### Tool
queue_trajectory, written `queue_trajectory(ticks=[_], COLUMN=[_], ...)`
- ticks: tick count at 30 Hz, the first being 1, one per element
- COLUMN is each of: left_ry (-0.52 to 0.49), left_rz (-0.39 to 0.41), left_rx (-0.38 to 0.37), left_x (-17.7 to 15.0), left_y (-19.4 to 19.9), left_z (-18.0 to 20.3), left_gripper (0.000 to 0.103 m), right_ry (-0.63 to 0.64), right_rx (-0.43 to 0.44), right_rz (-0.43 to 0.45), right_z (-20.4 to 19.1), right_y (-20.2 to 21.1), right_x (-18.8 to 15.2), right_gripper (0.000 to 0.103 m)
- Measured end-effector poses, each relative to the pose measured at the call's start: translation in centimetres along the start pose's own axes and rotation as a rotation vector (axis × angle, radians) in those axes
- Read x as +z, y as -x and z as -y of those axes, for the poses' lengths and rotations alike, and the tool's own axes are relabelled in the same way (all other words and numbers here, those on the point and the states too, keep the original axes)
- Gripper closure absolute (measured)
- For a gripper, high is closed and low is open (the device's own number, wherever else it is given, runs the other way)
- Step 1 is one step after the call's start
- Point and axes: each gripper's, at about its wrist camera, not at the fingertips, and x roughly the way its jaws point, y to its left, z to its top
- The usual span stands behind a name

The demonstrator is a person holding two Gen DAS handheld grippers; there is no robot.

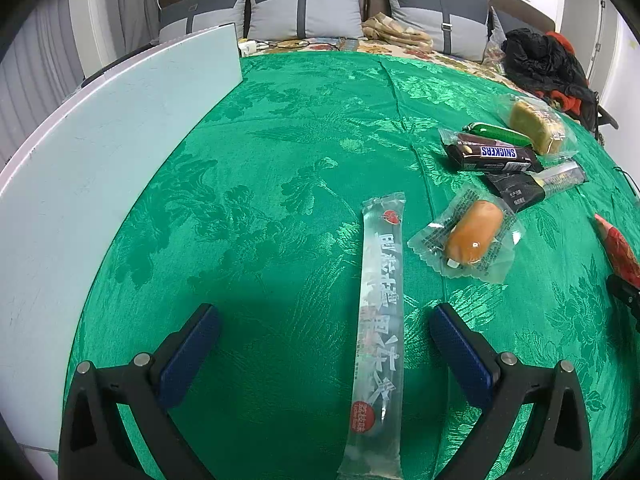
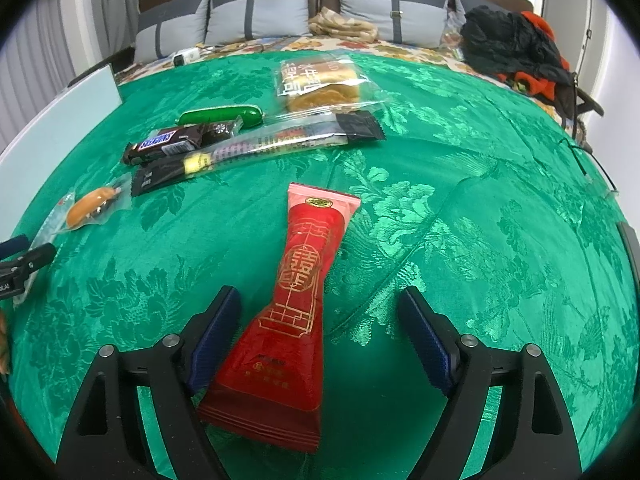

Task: Organize snacks
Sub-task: 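Lift the clear stick pack with the left tool while the right tool lifts the red wrapper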

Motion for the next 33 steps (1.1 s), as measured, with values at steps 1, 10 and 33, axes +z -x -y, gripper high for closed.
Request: queue_trajectory(ticks=[1, 10, 33], left_ry=[-0.003, -0.069, 0.068], left_rz=[-0.027, -0.261, -0.112], left_rx=[-0.005, -0.087, -0.204], left_x=[0.3, 2.4, 1.0], left_y=[-0.1, 0.0, 7.8], left_z=[0.0, 0.5, -2.5], left_gripper=[0.0, 0.022, 0.085], right_ry=[0.005, -0.237, -0.143], right_rx=[0.01, 0.164, 0.199], right_rz=[-0.008, -0.393, -0.375], right_z=[0.0, 5.2, 0.7], right_y=[-0.1, -0.6, 3.6], right_x=[0.1, 5.5, 7.6], right_gripper=[0.014, 0.016, 0.088])
